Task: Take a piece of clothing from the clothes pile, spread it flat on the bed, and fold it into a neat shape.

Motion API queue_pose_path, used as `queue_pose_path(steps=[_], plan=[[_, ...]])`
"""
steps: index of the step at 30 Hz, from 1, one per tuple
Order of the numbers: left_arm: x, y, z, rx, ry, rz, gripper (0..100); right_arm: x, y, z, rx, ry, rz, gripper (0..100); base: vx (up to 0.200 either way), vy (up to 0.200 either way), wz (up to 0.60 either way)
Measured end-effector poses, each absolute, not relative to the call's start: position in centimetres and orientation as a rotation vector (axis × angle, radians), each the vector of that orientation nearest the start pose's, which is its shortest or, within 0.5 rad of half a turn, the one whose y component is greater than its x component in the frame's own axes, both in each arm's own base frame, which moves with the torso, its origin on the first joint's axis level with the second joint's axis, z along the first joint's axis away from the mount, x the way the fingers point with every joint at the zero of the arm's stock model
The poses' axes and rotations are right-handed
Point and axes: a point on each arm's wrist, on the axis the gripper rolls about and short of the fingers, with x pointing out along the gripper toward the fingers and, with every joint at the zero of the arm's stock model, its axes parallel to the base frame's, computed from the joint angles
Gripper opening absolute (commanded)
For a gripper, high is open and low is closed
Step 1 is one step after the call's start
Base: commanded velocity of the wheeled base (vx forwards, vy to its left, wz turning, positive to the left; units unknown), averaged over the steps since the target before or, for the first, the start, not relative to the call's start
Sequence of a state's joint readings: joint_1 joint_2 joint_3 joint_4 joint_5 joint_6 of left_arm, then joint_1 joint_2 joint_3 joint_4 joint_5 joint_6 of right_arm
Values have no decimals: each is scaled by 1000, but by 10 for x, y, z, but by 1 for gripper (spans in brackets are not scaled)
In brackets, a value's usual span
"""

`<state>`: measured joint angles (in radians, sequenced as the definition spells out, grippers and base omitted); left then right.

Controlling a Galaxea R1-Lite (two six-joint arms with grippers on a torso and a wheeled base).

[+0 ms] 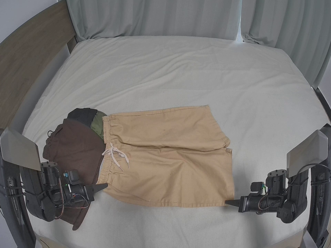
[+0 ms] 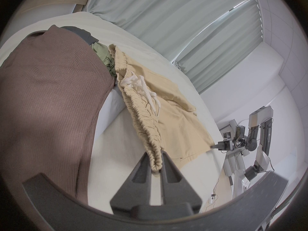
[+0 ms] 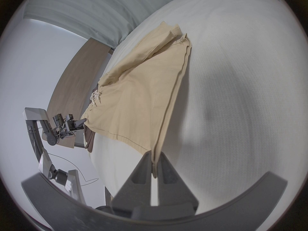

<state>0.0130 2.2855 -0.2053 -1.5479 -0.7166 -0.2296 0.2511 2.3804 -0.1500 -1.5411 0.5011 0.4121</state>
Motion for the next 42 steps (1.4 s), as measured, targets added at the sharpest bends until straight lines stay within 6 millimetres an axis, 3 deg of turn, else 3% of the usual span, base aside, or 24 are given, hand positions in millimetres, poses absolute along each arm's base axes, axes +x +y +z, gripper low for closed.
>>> queue_pose_path(steps=[18, 42], plan=[[218, -5, -16, -337, 671, -673, 0, 214, 66, -39, 422, 901, 569, 0, 0, 0, 0], [213, 11, -25, -312, 647, -734, 0, 207, 65, -23, 405, 863, 608, 0, 0, 0, 0]])
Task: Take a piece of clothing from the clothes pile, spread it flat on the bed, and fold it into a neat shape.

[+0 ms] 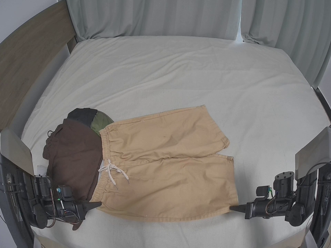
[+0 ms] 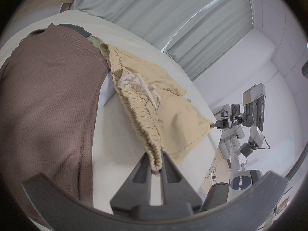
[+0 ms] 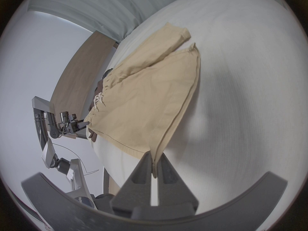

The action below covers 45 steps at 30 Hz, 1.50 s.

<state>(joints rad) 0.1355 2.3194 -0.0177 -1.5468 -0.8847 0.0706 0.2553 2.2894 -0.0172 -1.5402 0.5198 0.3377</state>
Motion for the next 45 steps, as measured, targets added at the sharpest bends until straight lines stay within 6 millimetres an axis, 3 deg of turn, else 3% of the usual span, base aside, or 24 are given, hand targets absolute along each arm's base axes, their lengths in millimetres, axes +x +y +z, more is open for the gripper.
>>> queue_pose_path(steps=[5, 16, 31, 45], plan=[[217, 11, -19, -312, 617, -736, 0, 207, 66, -11, 404, 810, 634, 0, 0, 0, 0], [247, 11, 5, -365, 505, -725, 0, 217, 68, 14, 408, 677, 667, 0, 0, 0, 0], [261, 6, 14, -372, 462, -734, 0, 238, 76, 49, 480, 505, 698, 0, 0, 0, 0], [275, -3, 23, -487, 461, -656, 0, 246, 77, 71, 501, 402, 715, 0, 0, 0, 0]])
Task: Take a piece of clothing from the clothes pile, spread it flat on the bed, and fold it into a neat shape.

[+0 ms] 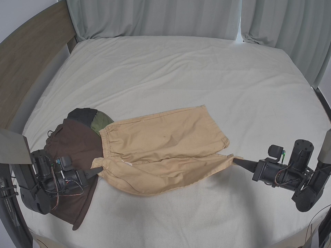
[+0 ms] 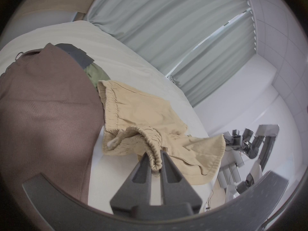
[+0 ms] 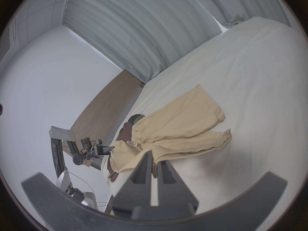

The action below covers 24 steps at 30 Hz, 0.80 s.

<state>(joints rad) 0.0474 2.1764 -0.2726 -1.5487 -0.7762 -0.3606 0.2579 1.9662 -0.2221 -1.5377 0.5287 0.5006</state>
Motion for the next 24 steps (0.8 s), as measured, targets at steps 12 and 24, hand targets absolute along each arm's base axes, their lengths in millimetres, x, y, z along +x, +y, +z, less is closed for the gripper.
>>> queue_pose_path(steps=[12, 24], plan=[[290, -17, 46, -627, 409, -573, 0, 261, 79, 91, 537, 310, 730, 0, 0, 0, 0], [295, -21, 58, -617, 344, -539, 0, 282, 80, 105, 543, 248, 732, 0, 0, 0, 0]])
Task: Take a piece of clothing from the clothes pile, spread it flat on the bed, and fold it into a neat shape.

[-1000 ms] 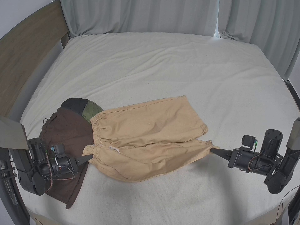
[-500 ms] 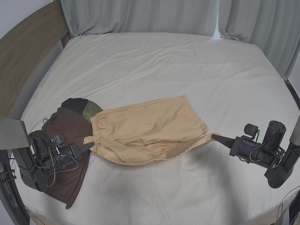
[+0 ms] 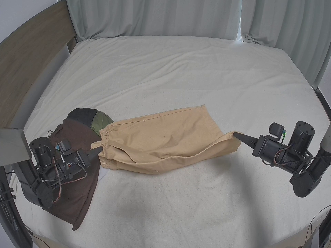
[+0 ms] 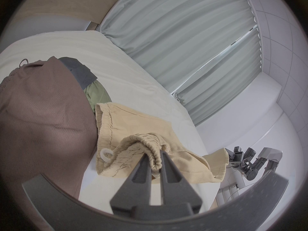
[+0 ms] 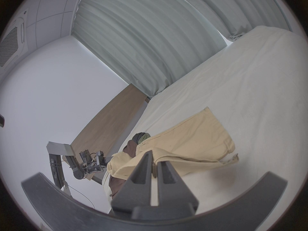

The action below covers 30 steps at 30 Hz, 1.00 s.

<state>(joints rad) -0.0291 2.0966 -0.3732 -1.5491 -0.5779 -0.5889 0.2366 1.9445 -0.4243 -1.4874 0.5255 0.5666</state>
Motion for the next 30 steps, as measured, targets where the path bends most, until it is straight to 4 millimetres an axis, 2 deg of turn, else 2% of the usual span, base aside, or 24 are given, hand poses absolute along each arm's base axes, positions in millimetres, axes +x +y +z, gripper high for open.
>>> queue_pose_path(steps=[9, 30], plan=[[301, -20, 64, -641, 311, -503, 0, 303, 81, 117, 549, 245, 720, 0, 0, 0, 0], [302, -19, 64, -642, 302, -493, 0, 334, 84, 146, 548, 237, 712, 0, 0, 0, 0]])
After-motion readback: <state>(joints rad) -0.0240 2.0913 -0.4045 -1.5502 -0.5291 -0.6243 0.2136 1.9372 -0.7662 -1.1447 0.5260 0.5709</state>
